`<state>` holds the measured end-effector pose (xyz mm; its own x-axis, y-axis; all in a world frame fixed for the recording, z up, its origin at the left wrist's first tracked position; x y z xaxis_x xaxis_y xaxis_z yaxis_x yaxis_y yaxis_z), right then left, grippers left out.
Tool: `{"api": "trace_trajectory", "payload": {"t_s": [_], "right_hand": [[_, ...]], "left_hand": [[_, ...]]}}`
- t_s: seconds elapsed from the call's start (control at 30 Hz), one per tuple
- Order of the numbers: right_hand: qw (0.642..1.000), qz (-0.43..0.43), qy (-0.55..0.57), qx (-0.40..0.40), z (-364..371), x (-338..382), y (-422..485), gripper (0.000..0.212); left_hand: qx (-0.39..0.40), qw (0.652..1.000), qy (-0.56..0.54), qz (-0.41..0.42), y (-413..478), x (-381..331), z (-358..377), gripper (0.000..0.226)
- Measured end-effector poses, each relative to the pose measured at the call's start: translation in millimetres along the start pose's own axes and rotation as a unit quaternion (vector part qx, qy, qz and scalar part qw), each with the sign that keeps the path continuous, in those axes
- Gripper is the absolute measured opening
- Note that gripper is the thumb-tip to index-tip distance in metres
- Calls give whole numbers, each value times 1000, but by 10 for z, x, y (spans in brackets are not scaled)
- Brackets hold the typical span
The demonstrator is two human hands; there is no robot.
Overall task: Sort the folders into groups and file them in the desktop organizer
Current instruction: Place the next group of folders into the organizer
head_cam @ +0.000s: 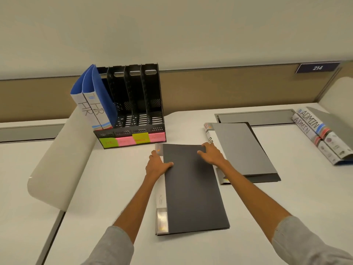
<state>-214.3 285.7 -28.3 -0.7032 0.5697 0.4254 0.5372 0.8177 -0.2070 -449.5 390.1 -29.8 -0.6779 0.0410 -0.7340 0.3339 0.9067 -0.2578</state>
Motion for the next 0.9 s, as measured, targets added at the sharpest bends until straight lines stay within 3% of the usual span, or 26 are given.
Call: {"api": "trace_trajectory", "payload": {"t_s": [0.1,0.23,0.47,0.57,0.7,0.9], "right_hand": [[998,-1,25,-62,31,-199,-115,41],[987,5,39,-156,-41,-408,-255,34],[987,69,-22,-142,-110,-1031,-322,54],[985,87,-34,-144,-171,-1262,-356,55],[983,107,-55,-136,-223,-1596,-422,56],[984,80,-96,-130,-289,-1928,-431,52]], "left_hand": [[-35,999,29,-14,-80,-20,107,103],[-88,987,133,19,-202,-167,247,99],[-69,979,181,61,-329,-531,808,63],[-44,985,143,81,-412,-678,1104,56],[17,997,32,69,-508,-880,1497,67],[54,998,-25,33,-604,-1088,1930,79]]}}
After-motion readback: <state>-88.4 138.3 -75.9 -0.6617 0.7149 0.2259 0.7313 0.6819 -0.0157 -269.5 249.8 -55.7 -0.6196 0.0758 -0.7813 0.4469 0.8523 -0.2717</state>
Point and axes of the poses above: each hand's wrist, its own y-axis towards the middle knuckle, its own z-axis out of the palm, x = y × z, the point moved 4 cm from there along y, towards the middle knuckle, and after that the axes turned 10 degrees about -y, right-handed, at the moved point
